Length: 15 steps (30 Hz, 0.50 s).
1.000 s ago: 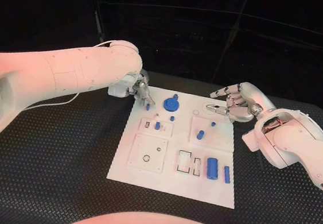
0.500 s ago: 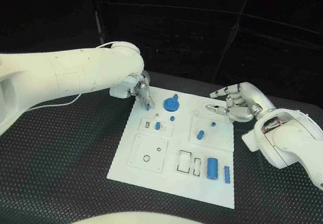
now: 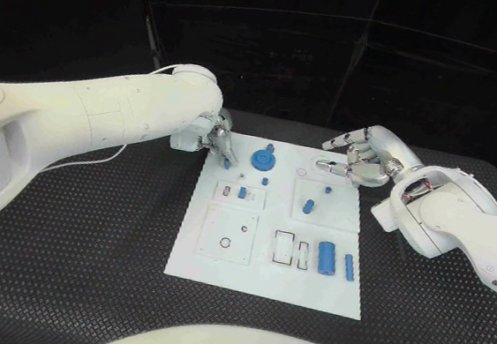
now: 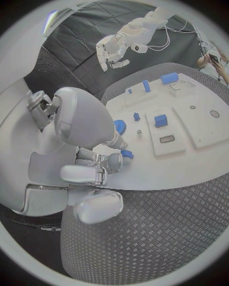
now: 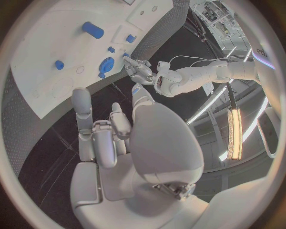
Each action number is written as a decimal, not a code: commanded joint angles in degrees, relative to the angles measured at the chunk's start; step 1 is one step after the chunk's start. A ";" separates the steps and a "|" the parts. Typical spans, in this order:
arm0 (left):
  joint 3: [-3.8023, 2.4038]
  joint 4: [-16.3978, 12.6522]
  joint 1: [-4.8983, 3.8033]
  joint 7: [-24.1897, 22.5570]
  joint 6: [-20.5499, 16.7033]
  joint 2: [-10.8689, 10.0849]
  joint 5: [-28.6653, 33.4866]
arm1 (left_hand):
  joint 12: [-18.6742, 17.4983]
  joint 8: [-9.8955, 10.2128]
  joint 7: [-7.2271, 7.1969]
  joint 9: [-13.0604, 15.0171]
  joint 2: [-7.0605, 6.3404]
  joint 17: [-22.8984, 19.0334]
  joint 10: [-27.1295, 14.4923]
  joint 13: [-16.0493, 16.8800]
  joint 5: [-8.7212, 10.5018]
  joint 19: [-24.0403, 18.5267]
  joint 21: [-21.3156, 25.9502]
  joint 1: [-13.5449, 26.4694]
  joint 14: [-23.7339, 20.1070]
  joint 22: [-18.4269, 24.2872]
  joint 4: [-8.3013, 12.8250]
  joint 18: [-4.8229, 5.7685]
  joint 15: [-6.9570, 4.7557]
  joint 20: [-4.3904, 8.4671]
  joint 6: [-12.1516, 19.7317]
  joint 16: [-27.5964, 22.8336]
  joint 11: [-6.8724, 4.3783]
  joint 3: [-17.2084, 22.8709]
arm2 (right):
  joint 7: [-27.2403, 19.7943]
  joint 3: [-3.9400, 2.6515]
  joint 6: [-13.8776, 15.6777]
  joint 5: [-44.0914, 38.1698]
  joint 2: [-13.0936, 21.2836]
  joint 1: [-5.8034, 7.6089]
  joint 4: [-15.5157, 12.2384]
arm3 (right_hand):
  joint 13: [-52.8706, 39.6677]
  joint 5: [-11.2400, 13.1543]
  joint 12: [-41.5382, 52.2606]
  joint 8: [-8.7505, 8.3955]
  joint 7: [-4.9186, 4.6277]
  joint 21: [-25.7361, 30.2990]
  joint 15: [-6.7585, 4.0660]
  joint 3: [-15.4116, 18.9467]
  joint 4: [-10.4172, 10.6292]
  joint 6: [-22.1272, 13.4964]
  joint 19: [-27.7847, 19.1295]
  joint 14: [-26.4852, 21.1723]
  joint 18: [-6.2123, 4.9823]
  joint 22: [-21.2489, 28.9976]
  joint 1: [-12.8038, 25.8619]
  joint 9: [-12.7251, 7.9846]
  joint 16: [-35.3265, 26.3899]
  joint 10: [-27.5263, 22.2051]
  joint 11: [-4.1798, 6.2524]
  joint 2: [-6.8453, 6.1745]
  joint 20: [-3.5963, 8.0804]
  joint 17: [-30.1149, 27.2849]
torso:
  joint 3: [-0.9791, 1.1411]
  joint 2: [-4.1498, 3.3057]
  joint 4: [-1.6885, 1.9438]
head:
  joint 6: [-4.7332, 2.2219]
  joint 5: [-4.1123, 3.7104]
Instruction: Assemble the parts on the task board
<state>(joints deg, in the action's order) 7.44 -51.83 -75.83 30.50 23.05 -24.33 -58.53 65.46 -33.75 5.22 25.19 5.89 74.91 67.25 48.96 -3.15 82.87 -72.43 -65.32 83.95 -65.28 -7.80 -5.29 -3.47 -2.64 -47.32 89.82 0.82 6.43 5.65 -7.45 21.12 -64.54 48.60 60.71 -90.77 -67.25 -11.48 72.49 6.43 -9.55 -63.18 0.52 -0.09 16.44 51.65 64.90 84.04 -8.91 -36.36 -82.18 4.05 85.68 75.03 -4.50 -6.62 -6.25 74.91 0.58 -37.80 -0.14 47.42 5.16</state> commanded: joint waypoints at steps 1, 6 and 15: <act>-0.03 0.01 -0.07 0.02 -0.29 0.04 0.45 | -0.31 0.32 -0.13 -0.20 0.68 15.09 -0.52 -0.08 0.12 0.02 -0.14 -1.27 6.05 -0.10 0.82 0.37 0.29 -0.28 -0.39 0.18 -0.11 0.92 | -0.38 -0.04 -0.33 0.08 -0.03 0.09 -0.07 | -0.02 -0.17 -0.03 0.32 0.00 0.27 -0.37 0.23 0.04 -0.31 -0.39 3.31 -0.43 0.06 0.45 -0.08 -0.38 -0.17 -0.03 0.28 0.02 3.85 | -0.02 0.00 0.00 | 0.06 0.00; -0.03 0.01 -0.05 0.01 -0.58 0.00 0.47 | -0.66 0.13 -0.61 -0.36 2.31 15.09 -0.79 -0.23 0.17 0.00 -0.09 -5.81 6.05 -0.17 4.87 0.34 -0.16 0.10 -0.32 0.18 -0.61 5.70 | -0.35 -0.04 -0.38 0.08 -0.04 0.09 -0.06 | -0.02 -0.17 -0.03 0.32 0.00 0.27 -0.37 0.23 0.04 -0.31 -0.39 3.31 -0.43 0.06 0.45 -0.08 -0.38 -0.17 -0.03 0.28 0.02 3.85 | 0.00 -0.01 0.01 | 0.13 0.00; -0.04 -1.08 0.04 -0.17 -2.55 -0.85 1.30 | -1.44 -3.44 -0.45 1.28 -0.09 15.09 -0.29 -0.93 0.36 0.04 -0.06 -3.38 6.05 -0.59 10.11 0.42 -0.09 0.19 0.65 0.18 -0.85 21.11 | -0.32 -0.04 -0.52 0.08 -0.03 0.09 0.07 | -0.04 -0.25 0.01 0.34 0.00 0.32 -0.38 0.25 0.02 -0.32 -0.38 3.31 -0.43 0.11 0.46 -0.08 -0.41 -0.15 -0.03 0.38 0.02 3.82 | -0.03 0.03 0.02 | 0.20 -0.09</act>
<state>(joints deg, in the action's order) 7.42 -52.51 -75.73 30.50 22.05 -24.93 -58.15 64.13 -36.76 5.03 26.27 6.11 74.91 66.55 48.11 -2.64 82.87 -72.43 -69.82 83.95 -65.79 -3.54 -5.29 -3.47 -2.64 -46.86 89.82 0.29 20.52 5.67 -7.45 20.97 -64.54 48.60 60.71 -90.67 -67.25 -11.48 72.49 6.43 -9.56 -63.19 0.51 -0.09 16.44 51.65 64.90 84.04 -8.91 -36.35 -82.17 4.05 85.57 75.03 -4.50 -6.60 -6.25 74.90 0.57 -37.80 -0.14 47.59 5.11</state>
